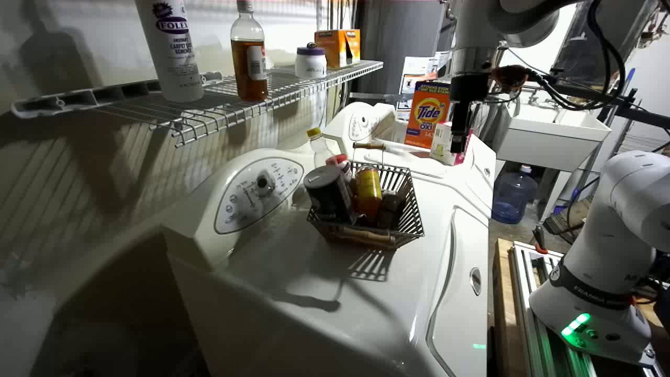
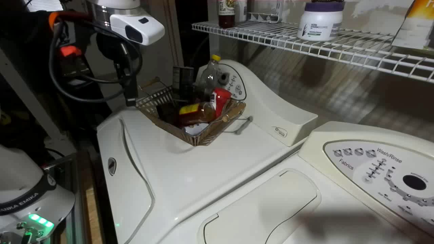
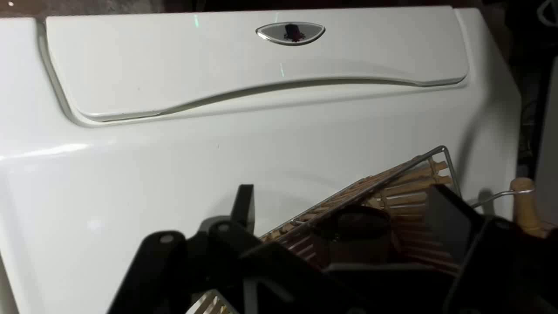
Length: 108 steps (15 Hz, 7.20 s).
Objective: Pick up the clear bottle with brown liquid and put it in the brown basket
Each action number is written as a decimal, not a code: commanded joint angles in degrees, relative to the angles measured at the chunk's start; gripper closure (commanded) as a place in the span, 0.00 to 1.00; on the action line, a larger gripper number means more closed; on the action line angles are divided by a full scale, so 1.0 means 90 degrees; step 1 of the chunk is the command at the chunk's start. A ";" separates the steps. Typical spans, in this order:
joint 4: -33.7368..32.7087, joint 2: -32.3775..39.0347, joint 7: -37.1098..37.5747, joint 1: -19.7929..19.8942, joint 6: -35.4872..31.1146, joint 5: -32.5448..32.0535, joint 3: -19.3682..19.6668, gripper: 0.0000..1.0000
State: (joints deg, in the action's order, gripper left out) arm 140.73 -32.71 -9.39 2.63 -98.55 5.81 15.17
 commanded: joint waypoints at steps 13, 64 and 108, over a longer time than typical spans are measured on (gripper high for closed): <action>-0.1108 0.0574 0.0031 -0.0680 -0.0297 -0.0229 -0.1748 0.00; -0.3719 0.4459 0.3507 -0.0973 -0.8803 -0.2269 -0.1569 0.00; -0.3100 0.3659 0.2941 -0.0918 -0.8549 -0.1253 -0.1944 0.77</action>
State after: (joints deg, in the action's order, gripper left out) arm 108.17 5.96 20.36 -6.76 -176.63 -8.80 -0.59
